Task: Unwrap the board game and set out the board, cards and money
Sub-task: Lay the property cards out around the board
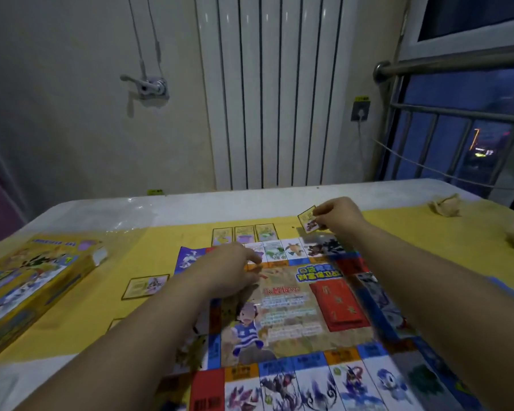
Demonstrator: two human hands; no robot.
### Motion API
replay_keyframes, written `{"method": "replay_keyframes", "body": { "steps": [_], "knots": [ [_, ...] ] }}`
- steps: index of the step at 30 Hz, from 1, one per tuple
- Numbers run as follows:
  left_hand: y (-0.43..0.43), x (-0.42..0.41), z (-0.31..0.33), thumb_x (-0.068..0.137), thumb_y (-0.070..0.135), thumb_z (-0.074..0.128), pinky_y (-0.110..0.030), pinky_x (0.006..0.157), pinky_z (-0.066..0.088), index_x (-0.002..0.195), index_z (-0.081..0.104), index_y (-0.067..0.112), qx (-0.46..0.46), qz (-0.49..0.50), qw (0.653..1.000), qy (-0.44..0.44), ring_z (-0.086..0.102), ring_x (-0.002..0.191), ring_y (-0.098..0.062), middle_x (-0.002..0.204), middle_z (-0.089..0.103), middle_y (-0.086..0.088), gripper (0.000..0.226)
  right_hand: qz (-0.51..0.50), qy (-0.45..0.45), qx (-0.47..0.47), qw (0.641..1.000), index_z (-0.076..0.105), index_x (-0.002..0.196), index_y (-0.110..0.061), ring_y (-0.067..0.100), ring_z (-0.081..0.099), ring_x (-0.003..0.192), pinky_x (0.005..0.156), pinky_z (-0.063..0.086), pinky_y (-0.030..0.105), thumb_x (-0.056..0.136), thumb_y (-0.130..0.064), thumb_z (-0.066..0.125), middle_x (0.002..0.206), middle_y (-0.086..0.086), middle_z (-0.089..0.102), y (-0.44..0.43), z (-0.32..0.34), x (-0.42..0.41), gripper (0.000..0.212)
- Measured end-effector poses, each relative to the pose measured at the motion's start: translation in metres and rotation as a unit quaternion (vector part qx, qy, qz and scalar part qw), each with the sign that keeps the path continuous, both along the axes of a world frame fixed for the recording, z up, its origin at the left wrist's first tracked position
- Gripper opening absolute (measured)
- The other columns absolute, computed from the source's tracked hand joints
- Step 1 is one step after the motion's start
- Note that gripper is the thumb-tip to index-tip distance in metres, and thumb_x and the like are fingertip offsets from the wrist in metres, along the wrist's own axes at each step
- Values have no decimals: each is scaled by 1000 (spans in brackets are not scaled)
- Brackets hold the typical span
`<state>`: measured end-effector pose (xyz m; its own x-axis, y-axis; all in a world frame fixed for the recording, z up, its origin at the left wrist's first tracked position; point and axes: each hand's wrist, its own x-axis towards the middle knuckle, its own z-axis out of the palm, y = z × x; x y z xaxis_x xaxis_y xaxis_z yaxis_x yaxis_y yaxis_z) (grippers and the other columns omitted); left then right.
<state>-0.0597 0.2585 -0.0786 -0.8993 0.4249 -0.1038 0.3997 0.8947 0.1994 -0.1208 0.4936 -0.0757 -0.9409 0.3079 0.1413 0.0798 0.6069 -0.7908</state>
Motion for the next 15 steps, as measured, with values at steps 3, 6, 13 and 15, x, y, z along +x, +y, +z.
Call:
{"method": "replay_keyframes", "body": {
  "steps": [3,6,13,15],
  "knots": [
    [1,-10,-6,93,40,54,-36,98,44,133,52,28,-9,-15,1000,7,48,123,-19,141,47,2,41,-8,-10,30,999,71,103,-2,23,63,99,87,47,27,85,-2,66,109,12,68,-2,-12,-23,19],
    [1,-15,-9,94,41,52,-37,94,47,131,54,29,-17,-28,999,9,50,119,-19,138,49,2,39,-13,-24,49,998,71,103,-3,22,62,104,89,48,25,85,-5,67,111,11,68,-3,-20,-36,19],
    [3,-16,-11,94,40,53,-37,90,49,128,57,29,-15,-38,999,2,53,113,-19,133,53,2,36,2,-28,108,994,72,103,-1,24,62,103,86,47,26,85,-6,68,109,14,69,-7,-27,-40,19],
    [3,-16,-11,94,41,53,-37,91,49,129,56,29,-15,-38,999,1,52,114,-18,133,53,2,37,6,-29,125,992,72,104,-2,24,61,104,83,45,25,85,-7,67,109,14,69,-8,-28,-40,19]
  ]
}}
